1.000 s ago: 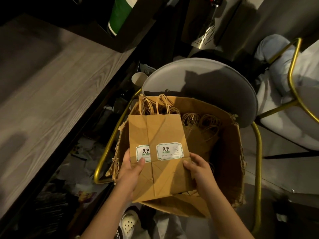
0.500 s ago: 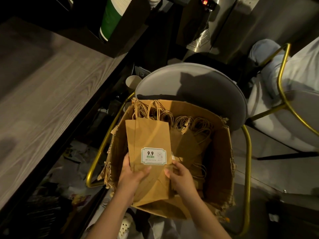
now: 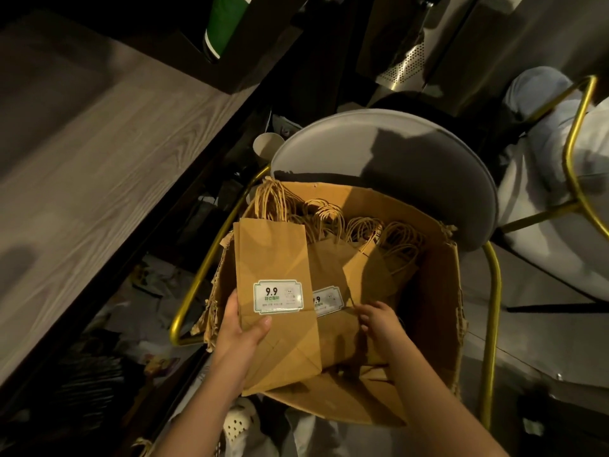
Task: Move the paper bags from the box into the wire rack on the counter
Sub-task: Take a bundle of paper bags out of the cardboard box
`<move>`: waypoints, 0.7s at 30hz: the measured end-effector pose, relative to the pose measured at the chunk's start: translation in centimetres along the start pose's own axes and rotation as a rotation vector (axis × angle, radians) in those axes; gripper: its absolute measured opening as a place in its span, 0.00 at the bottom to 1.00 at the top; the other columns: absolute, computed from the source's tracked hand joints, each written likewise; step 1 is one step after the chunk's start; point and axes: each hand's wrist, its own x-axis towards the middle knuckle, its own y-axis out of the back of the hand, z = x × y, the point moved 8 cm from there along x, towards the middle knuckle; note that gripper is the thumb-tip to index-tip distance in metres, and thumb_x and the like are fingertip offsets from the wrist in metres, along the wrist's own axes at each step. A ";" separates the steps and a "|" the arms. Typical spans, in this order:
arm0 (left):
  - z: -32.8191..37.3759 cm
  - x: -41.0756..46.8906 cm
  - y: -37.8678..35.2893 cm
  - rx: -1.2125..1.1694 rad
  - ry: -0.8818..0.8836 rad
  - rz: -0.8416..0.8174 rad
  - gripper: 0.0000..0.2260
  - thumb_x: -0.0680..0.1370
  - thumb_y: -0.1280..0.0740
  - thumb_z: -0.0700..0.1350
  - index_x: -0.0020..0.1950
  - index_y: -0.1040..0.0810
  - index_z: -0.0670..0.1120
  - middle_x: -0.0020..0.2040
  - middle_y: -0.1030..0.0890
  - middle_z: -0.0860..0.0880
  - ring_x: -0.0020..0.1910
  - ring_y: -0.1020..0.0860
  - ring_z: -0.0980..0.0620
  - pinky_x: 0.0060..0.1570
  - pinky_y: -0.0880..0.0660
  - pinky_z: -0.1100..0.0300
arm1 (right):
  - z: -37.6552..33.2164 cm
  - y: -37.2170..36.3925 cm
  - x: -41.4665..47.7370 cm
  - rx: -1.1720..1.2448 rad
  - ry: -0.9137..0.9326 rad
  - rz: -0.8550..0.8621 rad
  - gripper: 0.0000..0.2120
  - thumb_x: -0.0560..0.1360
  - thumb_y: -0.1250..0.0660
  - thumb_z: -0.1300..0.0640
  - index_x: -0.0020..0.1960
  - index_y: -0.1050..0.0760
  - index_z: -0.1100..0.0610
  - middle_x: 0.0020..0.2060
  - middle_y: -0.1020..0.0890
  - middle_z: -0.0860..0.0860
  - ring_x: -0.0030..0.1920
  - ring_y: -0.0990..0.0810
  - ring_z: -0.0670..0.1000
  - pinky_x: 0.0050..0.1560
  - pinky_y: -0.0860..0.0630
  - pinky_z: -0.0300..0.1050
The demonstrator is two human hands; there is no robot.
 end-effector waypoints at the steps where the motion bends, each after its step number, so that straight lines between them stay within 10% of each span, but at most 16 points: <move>1: 0.0 0.0 0.1 -0.004 -0.005 0.000 0.29 0.76 0.32 0.40 0.71 0.38 0.63 0.52 0.26 0.64 0.58 0.28 0.51 0.61 0.29 0.41 | 0.2 -0.3 0.4 0.030 -0.019 -0.014 0.28 0.78 0.35 0.60 0.75 0.40 0.57 0.60 0.24 0.58 0.59 0.23 0.57 0.55 0.24 0.52; 8: 0.4 0.0 0.0 -0.015 -0.036 0.019 0.28 0.76 0.31 0.40 0.68 0.38 0.62 0.50 0.28 0.65 0.48 0.29 0.63 0.47 0.30 0.56 | -0.1 -1.7 0.7 -0.440 0.137 0.050 0.23 0.75 0.31 0.57 0.69 0.31 0.57 0.60 0.23 0.54 0.57 0.23 0.55 0.57 0.23 0.53; 21: 0.2 -0.3 0.0 -0.007 0.007 -0.002 0.30 0.75 0.31 0.42 0.71 0.38 0.61 0.58 0.25 0.57 0.61 0.27 0.49 0.61 0.29 0.40 | -2.2 2.1 -3.5 -0.298 0.309 0.196 0.16 0.79 0.36 0.55 0.67 0.28 0.53 0.55 0.22 0.48 0.55 0.25 0.51 0.60 0.26 0.56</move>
